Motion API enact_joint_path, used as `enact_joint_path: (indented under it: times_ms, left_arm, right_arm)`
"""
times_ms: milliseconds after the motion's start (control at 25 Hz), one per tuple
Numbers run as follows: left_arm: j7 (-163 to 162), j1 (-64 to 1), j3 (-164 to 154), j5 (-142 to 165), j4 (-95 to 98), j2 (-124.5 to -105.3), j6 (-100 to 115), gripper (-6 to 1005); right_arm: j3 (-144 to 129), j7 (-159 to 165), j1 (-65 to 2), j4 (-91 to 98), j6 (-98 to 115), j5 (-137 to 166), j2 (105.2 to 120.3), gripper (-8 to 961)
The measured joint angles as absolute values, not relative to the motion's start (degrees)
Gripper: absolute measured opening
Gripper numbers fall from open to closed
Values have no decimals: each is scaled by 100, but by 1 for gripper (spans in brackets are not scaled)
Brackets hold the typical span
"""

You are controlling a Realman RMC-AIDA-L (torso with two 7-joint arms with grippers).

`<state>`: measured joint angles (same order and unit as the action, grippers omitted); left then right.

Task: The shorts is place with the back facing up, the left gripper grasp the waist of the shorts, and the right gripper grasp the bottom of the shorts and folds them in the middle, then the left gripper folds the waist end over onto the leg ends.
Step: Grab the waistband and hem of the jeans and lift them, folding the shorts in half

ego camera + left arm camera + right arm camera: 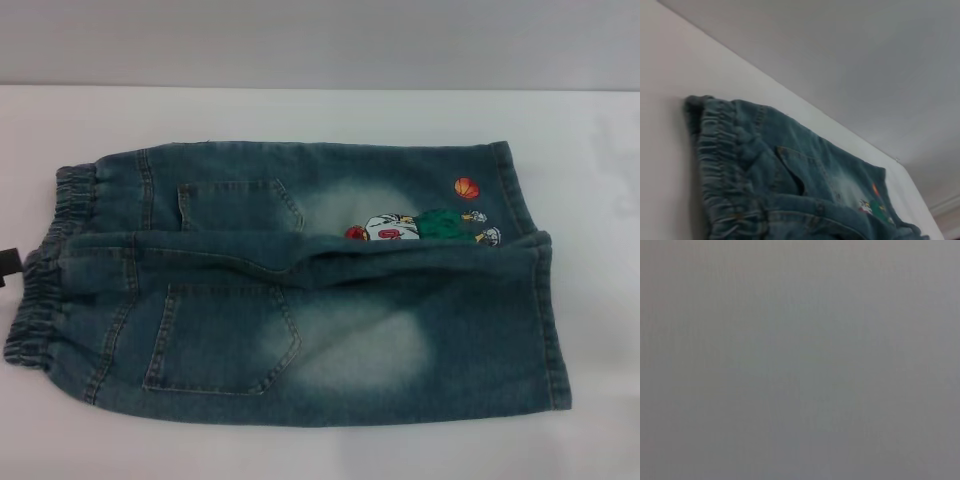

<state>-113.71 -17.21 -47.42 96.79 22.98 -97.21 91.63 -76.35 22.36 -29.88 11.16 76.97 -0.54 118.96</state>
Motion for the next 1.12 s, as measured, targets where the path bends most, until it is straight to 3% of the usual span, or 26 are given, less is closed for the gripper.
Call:
enact_joint_path:
  times_ms: [360, 1120]
  left_arm:
    - [-11348, -1424, -4556, 9801, 2303, -9820, 9079, 844]
    - [-11733, -1565, -4593, 10452, 2321, -9918, 8509, 845]
  right_arm:
    - [-7604, 2221, -3039, 1131, 7690, -62, 11891, 577]
    - [-7598, 2214, -3109, 1098, 7675, -62, 11864, 577]
